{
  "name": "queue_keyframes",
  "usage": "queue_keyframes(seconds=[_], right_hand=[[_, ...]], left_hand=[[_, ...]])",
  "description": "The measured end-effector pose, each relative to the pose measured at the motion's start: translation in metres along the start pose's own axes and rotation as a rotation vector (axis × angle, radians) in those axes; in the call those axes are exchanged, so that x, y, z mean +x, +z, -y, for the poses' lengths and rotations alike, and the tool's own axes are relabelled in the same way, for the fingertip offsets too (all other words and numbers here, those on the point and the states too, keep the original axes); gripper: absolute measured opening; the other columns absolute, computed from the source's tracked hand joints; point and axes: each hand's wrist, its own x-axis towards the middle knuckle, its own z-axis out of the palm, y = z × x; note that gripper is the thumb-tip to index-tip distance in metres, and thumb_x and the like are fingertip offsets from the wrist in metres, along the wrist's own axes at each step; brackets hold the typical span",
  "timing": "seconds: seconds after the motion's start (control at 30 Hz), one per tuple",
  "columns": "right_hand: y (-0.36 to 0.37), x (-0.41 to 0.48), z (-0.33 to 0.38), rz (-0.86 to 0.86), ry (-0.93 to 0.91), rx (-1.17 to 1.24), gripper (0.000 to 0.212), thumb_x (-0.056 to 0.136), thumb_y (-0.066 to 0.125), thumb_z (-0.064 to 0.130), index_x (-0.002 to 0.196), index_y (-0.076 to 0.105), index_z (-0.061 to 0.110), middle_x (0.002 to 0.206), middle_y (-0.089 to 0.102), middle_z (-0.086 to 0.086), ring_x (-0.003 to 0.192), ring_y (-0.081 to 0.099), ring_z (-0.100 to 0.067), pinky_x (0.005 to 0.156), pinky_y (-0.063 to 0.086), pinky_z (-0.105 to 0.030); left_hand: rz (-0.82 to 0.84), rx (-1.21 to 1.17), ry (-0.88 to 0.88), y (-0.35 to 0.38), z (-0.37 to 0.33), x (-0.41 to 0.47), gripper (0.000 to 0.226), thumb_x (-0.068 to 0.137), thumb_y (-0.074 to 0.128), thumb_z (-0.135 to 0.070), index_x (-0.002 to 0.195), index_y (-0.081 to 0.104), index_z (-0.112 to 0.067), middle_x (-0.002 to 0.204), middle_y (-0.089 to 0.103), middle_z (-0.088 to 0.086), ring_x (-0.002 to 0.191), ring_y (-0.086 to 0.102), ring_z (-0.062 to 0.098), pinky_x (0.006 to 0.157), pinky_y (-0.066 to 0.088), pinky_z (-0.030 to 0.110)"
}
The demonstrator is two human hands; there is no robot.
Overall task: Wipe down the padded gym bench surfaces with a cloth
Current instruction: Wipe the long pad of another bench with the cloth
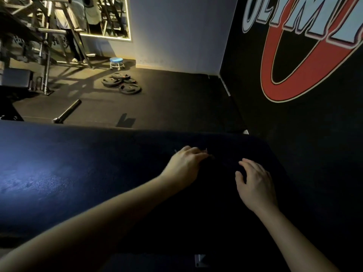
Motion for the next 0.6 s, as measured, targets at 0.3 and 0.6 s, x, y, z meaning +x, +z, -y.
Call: queue_keyframes(seconds=[0.3, 0.6], right_hand=[[0.007, 0.001, 0.004, -0.05, 0.018, -0.051, 0.041, 0.099, 0.055, 0.027, 0.136, 0.06, 0.012, 0.145, 0.057, -0.003, 0.138, 0.047, -0.02, 0.116, 0.036, -0.041], [0.007, 0.001, 0.003, -0.052, 0.013, -0.044, 0.04, 0.098, 0.055, 0.028, 0.135, 0.061, 0.014, 0.144, 0.057, -0.001, 0.137, 0.048, -0.019, 0.115, 0.036, -0.041]], left_hand=[[-0.139, -0.047, -0.441, -0.023, 0.057, 0.012, 0.027, 0.08, 0.086, -0.036, 0.104, 0.083, -0.025, 0.104, 0.076, 0.001, 0.094, 0.072, 0.021, 0.086, 0.055, 0.031], [-0.05, 0.067, -0.112, -0.026, 0.072, 0.0, 0.031, 0.089, 0.071, -0.016, 0.118, 0.077, -0.026, 0.112, 0.075, 0.002, 0.101, 0.068, 0.026, 0.09, 0.055, 0.036]])
